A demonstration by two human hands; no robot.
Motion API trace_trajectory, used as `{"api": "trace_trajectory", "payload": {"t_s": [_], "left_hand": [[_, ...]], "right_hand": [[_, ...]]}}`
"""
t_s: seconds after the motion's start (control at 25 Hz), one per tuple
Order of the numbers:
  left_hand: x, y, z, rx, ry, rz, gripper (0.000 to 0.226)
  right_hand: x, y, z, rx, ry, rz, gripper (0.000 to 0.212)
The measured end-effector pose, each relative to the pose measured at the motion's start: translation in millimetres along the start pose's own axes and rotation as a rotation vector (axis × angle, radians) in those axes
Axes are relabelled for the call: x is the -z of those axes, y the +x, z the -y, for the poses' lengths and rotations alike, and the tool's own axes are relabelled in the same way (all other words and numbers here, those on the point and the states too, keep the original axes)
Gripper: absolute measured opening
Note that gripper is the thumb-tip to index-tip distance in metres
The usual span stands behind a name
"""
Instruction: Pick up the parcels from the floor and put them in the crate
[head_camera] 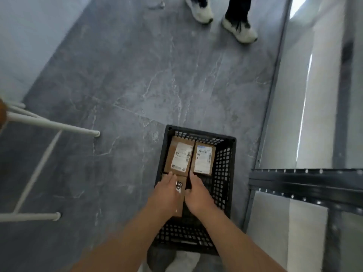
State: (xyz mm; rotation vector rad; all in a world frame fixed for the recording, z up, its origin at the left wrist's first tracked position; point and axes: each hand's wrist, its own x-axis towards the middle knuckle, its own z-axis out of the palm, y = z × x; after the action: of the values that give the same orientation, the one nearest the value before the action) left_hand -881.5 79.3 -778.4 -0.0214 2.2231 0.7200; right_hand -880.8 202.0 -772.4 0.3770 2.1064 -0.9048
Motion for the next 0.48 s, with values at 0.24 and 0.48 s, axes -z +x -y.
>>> {"api": "trace_trajectory", "payload": {"t_s": [0.24,0.48], "left_hand": [[194.5,-105.1,-146.3,-0.214,0.285,-0.408,0.055],[271.6,-269.2,-300.0,-0.498,0.503,-0.776,0.06]], "right_hand": [[165.5,-130.2,125.0,0.099,-0.12,-0.356,0.063],[295.2,-305.1,212.5,0.318,-0.337,-0.697,0.065]]}}
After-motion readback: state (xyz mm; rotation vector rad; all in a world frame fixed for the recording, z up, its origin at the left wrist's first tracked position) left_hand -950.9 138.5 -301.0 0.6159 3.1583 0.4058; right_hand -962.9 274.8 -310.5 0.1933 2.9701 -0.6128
